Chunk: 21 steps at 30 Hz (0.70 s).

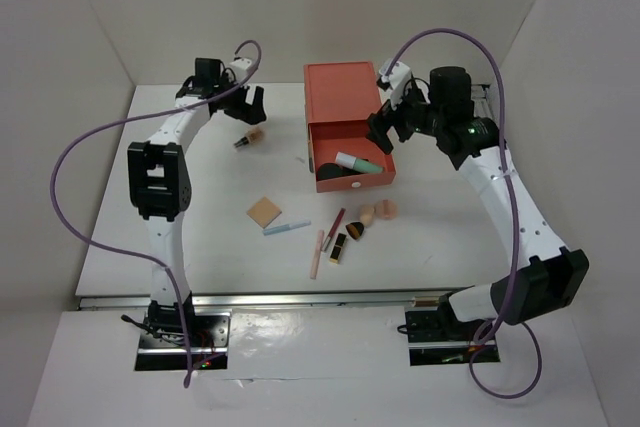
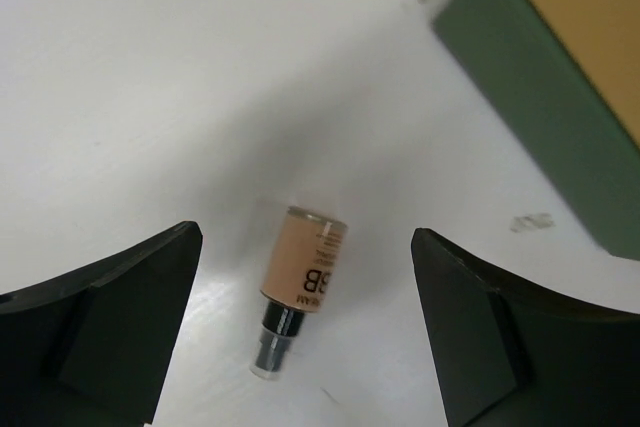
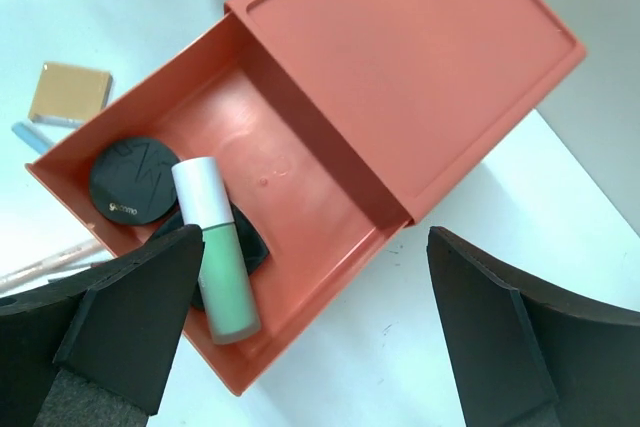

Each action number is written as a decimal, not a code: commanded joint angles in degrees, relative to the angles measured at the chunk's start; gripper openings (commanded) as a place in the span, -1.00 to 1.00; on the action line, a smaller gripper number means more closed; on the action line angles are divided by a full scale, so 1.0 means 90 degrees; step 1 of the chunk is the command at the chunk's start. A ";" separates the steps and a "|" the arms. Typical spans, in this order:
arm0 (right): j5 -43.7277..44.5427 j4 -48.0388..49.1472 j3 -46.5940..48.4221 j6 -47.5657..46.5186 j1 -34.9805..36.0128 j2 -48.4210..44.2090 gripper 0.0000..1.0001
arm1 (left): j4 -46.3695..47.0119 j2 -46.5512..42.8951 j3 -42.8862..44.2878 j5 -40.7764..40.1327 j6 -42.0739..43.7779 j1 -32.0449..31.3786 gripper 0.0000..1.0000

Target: Organize the makeup

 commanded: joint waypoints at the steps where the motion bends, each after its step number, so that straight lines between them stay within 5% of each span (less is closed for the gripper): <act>1: -0.0229 0.0432 0.0285 0.0391 -0.0165 -0.0296 1.00 | -0.0998 0.0767 0.1050 0.0188 0.0855 0.0090 1.00; 9: -0.0229 0.0490 0.0431 0.0596 -0.0566 -0.0492 1.00 | -0.0999 0.0730 0.0632 0.0753 0.1208 0.0217 1.00; 17: -0.0327 0.0715 0.0129 0.0763 -0.0761 -0.0756 1.00 | -0.0862 0.0866 0.0388 -0.0163 0.0906 0.0217 1.00; 21: -0.0248 0.1066 -0.0174 0.1016 -0.0761 -0.0989 1.00 | -0.0491 0.0866 0.0328 -0.0749 0.0379 0.0217 0.85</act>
